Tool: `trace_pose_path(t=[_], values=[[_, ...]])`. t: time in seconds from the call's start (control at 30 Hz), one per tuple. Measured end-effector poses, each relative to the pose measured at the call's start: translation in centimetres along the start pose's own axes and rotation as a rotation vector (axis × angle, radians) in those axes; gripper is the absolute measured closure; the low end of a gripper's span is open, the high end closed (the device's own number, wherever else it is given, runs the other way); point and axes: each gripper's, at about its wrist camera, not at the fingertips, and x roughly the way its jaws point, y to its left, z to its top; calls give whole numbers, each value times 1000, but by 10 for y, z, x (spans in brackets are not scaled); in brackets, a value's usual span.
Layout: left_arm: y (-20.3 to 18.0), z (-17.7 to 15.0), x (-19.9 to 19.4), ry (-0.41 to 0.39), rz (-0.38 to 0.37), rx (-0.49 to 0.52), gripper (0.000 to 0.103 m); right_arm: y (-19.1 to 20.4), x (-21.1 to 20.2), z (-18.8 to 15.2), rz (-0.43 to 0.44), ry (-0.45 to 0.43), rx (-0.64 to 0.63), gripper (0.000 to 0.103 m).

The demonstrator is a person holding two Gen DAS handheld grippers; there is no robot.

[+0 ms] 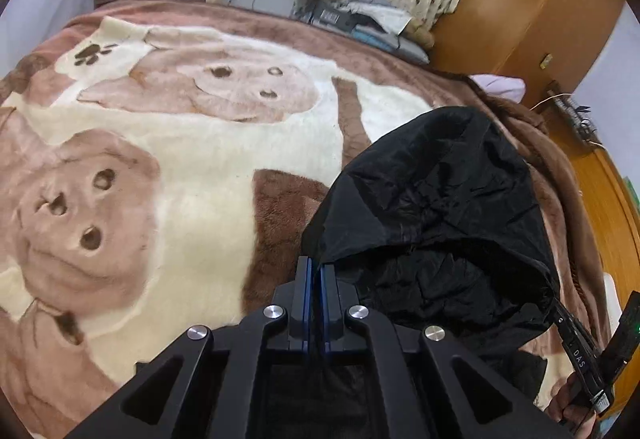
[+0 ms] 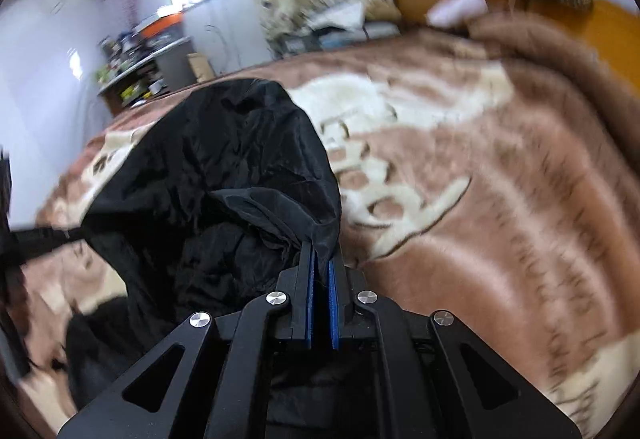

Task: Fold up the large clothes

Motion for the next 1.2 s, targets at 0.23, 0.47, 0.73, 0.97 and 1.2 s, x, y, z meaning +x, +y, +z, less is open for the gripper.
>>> trace_pose_path(t=[0.23,0.47,0.73,0.97,1.2], values=[[32,-46,-40,-22,-36,-24,99,16,-49,-36,-39,-68,-152,98],[63,-98,-58,-6,-48,-88,99,14,-77,-83,-53,-63,-186,98],[89,-138,-64,40,-66,-164,99,-29,-94,-119,-99,-31,-23,103],[106,-149,-91,29,-117,-245,56,-58,-100,-130,43,21,223,100],[88,-129,-95,65,-348,-310,21,-42,-76,-129,371,161,415,48]])
